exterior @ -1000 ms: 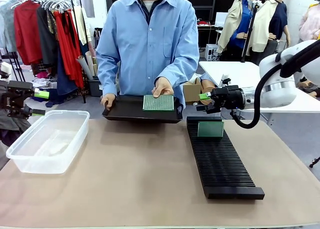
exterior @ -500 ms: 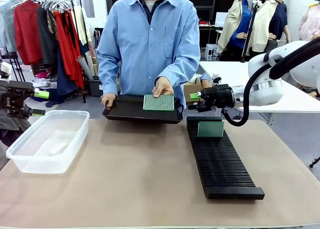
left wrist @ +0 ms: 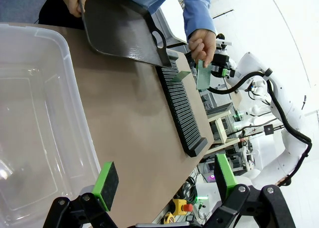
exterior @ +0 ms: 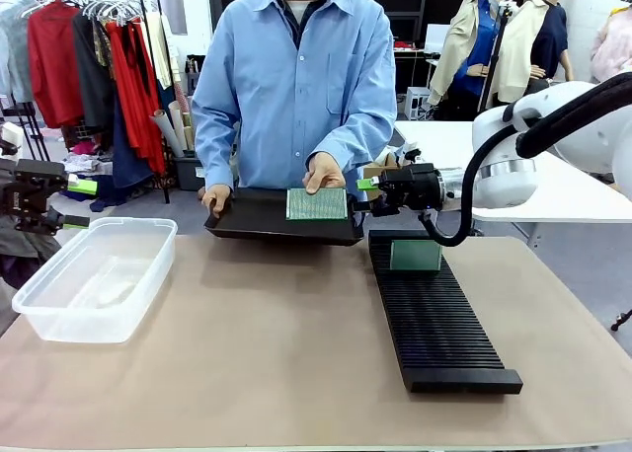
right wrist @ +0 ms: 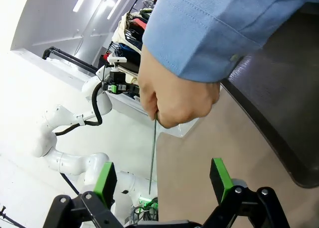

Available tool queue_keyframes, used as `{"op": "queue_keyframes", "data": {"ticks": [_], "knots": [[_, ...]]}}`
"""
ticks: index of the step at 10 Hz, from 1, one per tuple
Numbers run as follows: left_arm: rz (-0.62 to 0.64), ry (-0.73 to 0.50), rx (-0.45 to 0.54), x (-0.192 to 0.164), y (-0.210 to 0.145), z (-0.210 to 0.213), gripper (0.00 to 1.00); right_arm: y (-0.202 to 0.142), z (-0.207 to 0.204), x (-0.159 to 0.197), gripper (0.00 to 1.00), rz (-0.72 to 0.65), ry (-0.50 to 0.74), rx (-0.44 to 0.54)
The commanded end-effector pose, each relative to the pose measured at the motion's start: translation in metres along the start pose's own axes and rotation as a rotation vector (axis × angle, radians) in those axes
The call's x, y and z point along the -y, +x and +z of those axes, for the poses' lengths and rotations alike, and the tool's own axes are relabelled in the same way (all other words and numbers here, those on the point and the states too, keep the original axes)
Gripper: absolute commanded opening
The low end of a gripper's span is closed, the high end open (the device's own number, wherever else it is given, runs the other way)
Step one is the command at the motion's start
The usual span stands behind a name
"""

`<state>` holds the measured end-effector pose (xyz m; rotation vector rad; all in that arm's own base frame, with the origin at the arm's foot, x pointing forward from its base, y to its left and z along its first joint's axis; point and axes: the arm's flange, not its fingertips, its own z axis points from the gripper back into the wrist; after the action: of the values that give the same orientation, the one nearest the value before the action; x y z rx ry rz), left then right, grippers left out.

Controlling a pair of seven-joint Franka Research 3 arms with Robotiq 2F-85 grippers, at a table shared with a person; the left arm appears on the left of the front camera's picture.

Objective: Sort PCBs into racks and boxes based on the side picked up.
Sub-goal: Pick up the Blank PCB handed by the Human.

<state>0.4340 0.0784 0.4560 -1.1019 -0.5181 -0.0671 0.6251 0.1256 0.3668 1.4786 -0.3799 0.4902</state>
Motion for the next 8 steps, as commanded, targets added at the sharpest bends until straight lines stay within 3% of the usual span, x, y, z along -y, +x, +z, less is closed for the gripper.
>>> {"op": "queue_keyframes", "data": {"ticks": [1, 8], "knots": [[-0.003, -0.005, -0.001, 0.002, -0.001, 0.001, 1.0, 0.006, -0.016, 0.003, 1.0, 0.027, -0.019, 0.031], [-0.003, -0.005, -0.001, 0.002, -0.001, 0.001, 1.0, 0.006, -0.051, 0.013, 1.0, 0.074, -0.017, 0.072]]}}
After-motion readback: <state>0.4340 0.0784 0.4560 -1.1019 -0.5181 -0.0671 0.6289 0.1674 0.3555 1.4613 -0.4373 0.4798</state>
